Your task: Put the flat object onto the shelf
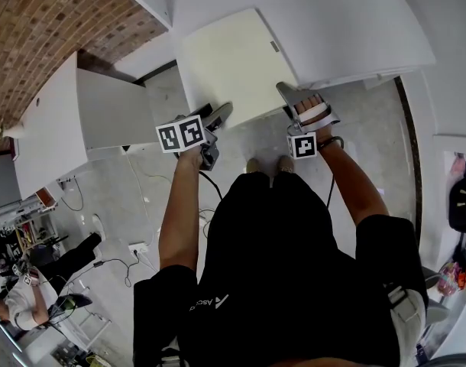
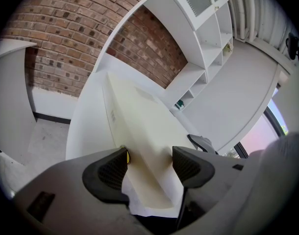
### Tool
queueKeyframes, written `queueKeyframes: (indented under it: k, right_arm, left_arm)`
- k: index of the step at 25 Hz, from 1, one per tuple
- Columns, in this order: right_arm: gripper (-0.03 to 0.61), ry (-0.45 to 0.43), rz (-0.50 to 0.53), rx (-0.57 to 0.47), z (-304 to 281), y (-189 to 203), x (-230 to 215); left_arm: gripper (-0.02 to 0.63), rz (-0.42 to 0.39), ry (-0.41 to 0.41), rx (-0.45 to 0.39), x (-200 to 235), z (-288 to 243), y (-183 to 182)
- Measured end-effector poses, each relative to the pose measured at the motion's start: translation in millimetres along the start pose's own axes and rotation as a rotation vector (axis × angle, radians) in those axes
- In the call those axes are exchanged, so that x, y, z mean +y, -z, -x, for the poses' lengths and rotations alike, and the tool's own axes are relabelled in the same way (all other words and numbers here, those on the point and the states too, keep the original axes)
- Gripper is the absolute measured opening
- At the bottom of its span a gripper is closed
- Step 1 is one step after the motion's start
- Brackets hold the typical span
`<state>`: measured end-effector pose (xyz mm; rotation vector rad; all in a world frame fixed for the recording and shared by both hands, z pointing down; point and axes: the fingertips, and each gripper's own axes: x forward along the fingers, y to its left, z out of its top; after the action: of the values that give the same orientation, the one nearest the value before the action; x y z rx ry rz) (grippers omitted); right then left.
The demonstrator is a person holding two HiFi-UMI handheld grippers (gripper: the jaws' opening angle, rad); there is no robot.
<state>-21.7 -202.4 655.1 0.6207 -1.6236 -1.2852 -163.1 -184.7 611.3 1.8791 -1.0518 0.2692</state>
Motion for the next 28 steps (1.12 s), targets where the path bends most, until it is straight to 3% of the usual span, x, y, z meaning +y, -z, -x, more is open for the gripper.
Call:
queueKeyframes:
  k: [3, 6, 10, 15, 21, 25, 28]
  right_arm:
    - [0.404, 0.021, -0.008, -0.002, -5, -4, -5]
    - [0.341, 0.039, -0.022, -0.008, -7, -8, -9]
    - [0.331, 0.046, -0.028, -0.018, -4, -10, -10]
    - [0.330, 0.056, -0.035, -0.024, 1, -12, -10]
    - [0.330, 0.045, -0.033, -0.023, 8, -13, -6]
    - [0.330, 0.040, -0.036, -0.018, 11, -12, -3]
    - [0.330, 0.036, -0.037, -0.013, 11, -10, -2]
  left_arm:
    - [0.283, 0.001, 0.009, -0.006, -2, 0, 1]
    - [0.284, 0.009, 0.008, -0.035, 0, 3, -1]
    - [0.284, 0.051, -0.007, -0.083, 1, 9, 1]
    - [0.284, 0.234, 0.026, -0.151, 8, 23, 16]
    - [0.284, 0.517, 0.189, -0.201, 7, 21, 34]
    - [0.287, 0.620, 0.281, -0.224, 2, 16, 37]
    - [0.291, 0.644, 0.313, -0.224, 6, 11, 40]
